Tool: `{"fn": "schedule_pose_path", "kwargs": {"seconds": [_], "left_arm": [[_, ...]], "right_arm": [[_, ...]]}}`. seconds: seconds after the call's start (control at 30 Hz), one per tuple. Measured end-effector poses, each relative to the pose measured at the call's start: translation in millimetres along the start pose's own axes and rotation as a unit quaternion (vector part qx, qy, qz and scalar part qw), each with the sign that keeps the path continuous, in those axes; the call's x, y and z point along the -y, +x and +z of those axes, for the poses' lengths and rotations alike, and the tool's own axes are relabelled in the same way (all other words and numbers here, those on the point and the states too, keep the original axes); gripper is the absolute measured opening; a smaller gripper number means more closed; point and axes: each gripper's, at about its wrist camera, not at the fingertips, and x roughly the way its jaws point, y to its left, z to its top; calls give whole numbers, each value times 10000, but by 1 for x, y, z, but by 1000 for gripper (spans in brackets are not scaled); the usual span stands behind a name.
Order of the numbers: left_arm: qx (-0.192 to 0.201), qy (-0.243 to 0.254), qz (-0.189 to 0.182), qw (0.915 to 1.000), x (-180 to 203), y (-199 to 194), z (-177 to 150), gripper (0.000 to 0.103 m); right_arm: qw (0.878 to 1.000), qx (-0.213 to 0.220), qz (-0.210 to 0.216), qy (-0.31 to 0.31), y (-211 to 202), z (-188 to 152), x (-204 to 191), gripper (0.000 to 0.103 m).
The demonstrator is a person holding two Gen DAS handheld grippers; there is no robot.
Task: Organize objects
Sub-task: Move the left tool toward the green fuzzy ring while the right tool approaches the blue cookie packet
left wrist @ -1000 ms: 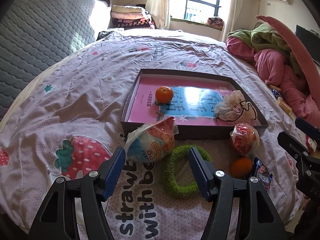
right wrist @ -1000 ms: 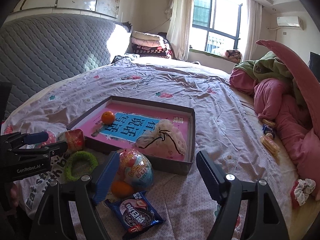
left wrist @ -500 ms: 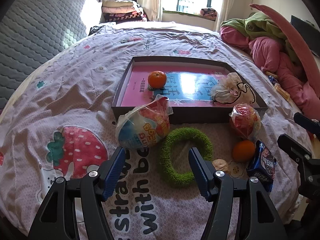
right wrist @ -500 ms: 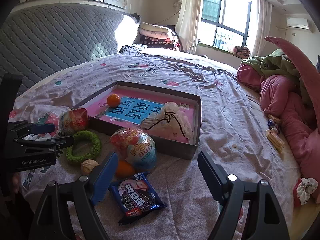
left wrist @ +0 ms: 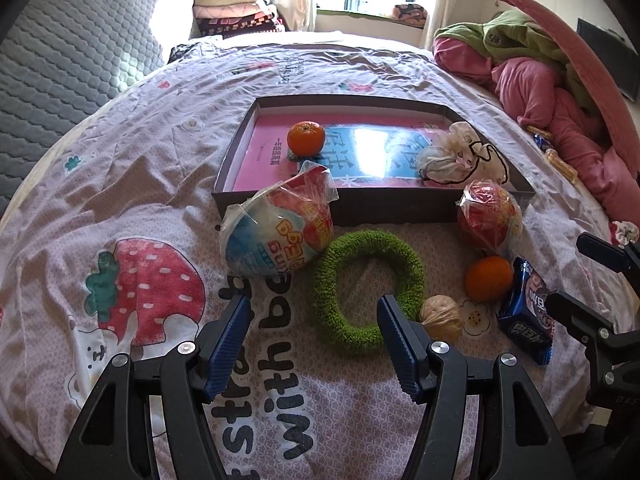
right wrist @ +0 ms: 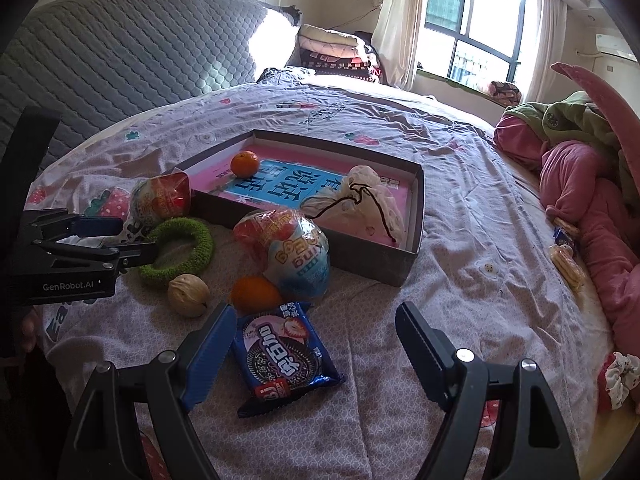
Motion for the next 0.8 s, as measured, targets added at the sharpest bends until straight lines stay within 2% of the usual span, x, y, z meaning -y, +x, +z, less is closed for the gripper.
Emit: {"fn": "schedule_pose_path", "kwargs": {"seconds": [0.23, 0.8], "left_arm": [[-56, -47, -3, 10000, -2, 3, 0, 67], [-341, -252, 263, 9988, -3, 30, 1, 67]], "right_arm": [[9998, -144, 66, -135, 5, -7, -3, 81], [9990, -334, 211, -212, 17, -9, -9, 81]]}}
